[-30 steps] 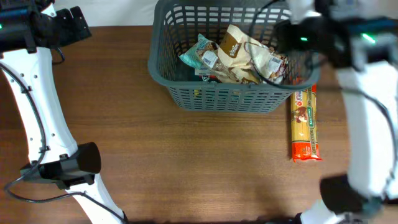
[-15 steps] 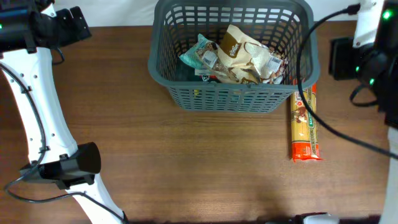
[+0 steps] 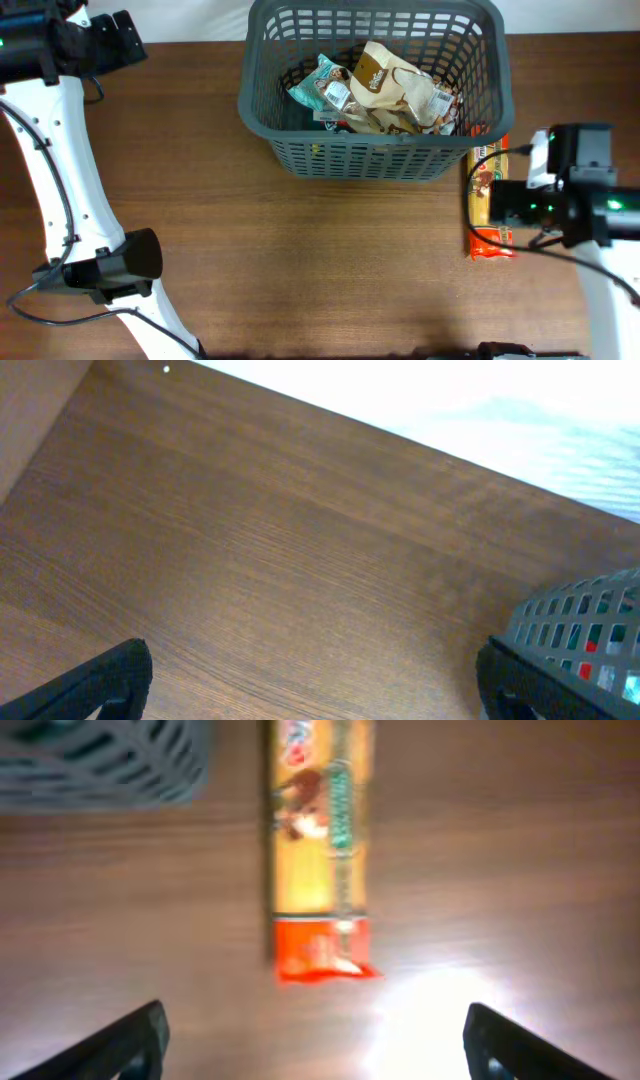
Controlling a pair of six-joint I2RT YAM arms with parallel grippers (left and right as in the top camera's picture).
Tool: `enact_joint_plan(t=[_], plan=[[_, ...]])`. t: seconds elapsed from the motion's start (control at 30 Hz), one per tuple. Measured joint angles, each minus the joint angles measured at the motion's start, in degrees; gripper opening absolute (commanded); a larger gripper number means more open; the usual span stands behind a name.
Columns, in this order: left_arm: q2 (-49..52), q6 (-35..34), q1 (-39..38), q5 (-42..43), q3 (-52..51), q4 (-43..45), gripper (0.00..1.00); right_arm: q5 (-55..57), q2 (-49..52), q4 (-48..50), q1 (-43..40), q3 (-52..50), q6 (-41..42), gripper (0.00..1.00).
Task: Pack container
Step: 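Lower the right gripper onto the San Remo spaghetti pack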
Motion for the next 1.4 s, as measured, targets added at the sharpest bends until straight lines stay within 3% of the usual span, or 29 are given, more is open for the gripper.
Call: enact_joint_plan(t=[0.23,0.73,1.33,1.4], plan=[[0.0,0.0,0.0,-0.02,0.0,0.0,0.99,-10.01,2.36,10.93,-7.65,-10.56,0.48,0.92],[0.0,0.0,0.0,0.0,0.0,0.0,0.99,-12.28,26.1,22.77,-9.42,-11.3,1.07,0.91],[0.0,0.0,0.0,-0.02,0.0,0.0,0.99,-9.62,32.15,24.2,-9.46,-11.32,-3.23,0.87],[0.0,0.0,0.0,-0.02,0.0,0.0,0.99,-8.26,32.54,24.06,-9.46,-11.32,-3.5,0.81]])
